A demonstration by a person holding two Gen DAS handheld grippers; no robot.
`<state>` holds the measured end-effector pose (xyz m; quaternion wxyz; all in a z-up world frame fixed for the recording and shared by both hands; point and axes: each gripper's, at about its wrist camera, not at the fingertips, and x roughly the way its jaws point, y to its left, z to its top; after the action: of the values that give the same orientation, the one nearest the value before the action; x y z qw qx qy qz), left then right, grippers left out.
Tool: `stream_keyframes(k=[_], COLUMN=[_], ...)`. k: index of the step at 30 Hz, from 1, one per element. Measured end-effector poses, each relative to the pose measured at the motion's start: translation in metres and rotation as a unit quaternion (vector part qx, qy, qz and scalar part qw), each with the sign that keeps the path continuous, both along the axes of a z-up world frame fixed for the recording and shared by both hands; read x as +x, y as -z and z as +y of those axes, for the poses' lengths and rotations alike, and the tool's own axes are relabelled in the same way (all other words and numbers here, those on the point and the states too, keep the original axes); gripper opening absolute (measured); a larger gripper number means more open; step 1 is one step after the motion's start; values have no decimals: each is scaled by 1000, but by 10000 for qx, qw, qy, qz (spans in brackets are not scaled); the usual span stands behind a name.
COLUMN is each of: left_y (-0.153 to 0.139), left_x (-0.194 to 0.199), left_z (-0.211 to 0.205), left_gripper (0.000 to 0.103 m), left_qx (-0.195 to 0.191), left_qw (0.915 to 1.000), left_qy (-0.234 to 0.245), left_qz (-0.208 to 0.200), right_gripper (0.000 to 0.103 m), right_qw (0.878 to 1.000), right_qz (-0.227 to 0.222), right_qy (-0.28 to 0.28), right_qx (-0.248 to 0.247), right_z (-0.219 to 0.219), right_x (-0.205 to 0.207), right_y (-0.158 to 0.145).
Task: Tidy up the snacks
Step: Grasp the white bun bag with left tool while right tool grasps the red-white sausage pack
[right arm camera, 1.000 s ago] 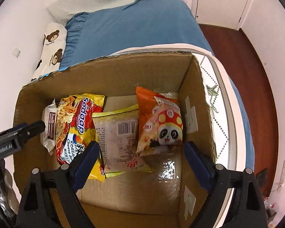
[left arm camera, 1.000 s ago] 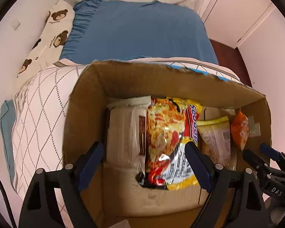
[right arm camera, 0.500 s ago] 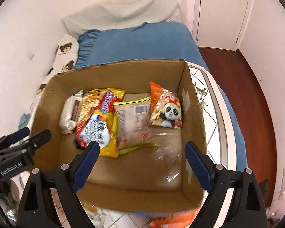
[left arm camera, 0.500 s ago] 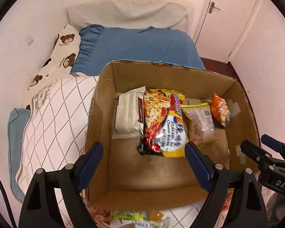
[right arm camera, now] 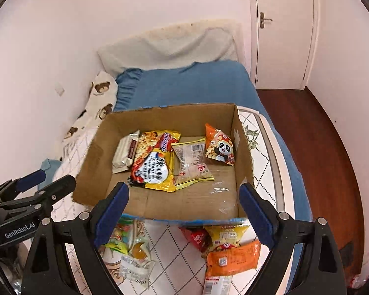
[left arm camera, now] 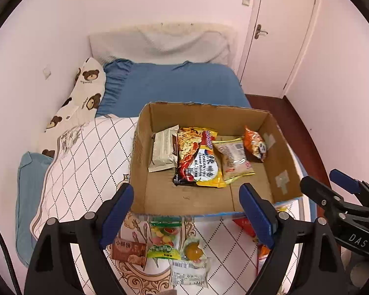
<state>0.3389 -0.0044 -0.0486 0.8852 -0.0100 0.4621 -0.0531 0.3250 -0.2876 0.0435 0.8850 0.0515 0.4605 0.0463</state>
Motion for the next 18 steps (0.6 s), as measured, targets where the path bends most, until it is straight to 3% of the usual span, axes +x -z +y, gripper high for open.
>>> stream_keyframes(k=[6,8,9,10,12,15,18], left_y=[-4,5,12,21,47,97,155], left_x=[-23,-32,-36,-40,-48,-65,-73], left_z=[5,10,13,16,23,33,37], left_gripper=[88,88,88,88,88,88,87], left_qx=[-136,-193,-225,-253,-317,-493,-973], left_qw=[9998,9994,9989,9981,9948,9837,9591], left_qy=[-119,-234,-300,-373,-497,-743,-989], left_qz=[58,194,292,418,832,1562,2468], right_gripper=[93,82,65,60,60,60,60], right_qw=[9997,9987,9978,9971,9945,9891,9813], right_qz=[52,283,447,575,870,1290,1684], right_qy=[-52,-66,-67,-65,-26,230,543], right_qx=[248,425,475,498,589,673,757], right_z=[-7,-13,-16,-18,-25,-40,-55], right_x=[-27,-34,-38,-42,-53,-73,-88], right_y=[-4,9,19,29,55,95,135])
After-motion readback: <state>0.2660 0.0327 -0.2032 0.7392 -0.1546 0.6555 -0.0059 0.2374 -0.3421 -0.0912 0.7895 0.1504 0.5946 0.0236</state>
